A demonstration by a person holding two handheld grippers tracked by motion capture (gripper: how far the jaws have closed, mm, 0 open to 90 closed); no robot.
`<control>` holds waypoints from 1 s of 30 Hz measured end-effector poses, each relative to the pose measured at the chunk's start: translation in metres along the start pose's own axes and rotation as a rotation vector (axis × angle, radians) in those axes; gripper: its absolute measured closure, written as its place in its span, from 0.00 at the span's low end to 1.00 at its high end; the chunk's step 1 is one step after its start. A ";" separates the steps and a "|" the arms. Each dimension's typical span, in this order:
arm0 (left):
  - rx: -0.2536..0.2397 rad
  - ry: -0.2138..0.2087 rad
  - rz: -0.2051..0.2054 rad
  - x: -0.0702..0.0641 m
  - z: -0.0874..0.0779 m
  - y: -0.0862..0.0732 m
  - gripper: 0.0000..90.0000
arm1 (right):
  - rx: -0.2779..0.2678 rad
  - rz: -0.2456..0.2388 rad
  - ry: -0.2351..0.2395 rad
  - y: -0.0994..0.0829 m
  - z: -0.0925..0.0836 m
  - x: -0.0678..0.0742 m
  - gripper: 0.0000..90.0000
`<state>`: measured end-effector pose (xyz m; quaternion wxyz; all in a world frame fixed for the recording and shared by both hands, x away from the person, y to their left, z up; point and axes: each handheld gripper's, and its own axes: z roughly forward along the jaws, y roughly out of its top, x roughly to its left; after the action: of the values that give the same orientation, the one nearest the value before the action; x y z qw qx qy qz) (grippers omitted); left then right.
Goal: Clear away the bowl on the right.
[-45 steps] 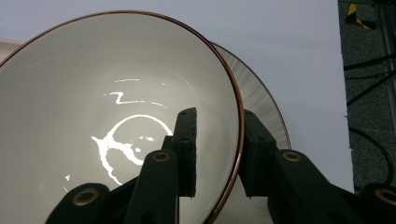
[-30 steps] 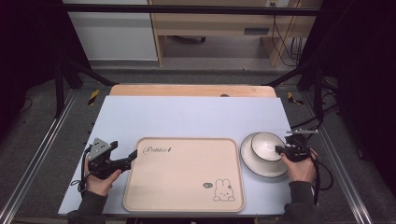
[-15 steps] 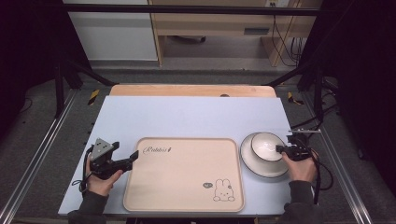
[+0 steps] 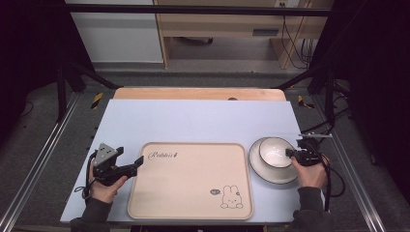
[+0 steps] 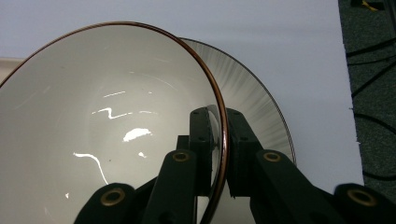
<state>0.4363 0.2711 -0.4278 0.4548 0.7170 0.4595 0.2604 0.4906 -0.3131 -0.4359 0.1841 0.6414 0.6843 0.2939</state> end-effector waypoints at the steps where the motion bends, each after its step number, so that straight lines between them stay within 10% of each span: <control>1: -0.001 -0.001 0.000 0.000 0.000 0.000 0.17 | 0.001 -0.009 -0.008 0.000 0.000 0.000 0.92; 30: -0.015 -0.009 -0.003 0.001 -0.005 0.003 0.17 | -0.022 -0.056 -0.002 0.005 -0.013 0.016 0.91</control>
<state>0.4343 0.2734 -0.4233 0.4626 0.7140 0.4565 0.2603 0.4842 -0.2994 -0.4208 0.2000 0.6204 0.6984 0.2956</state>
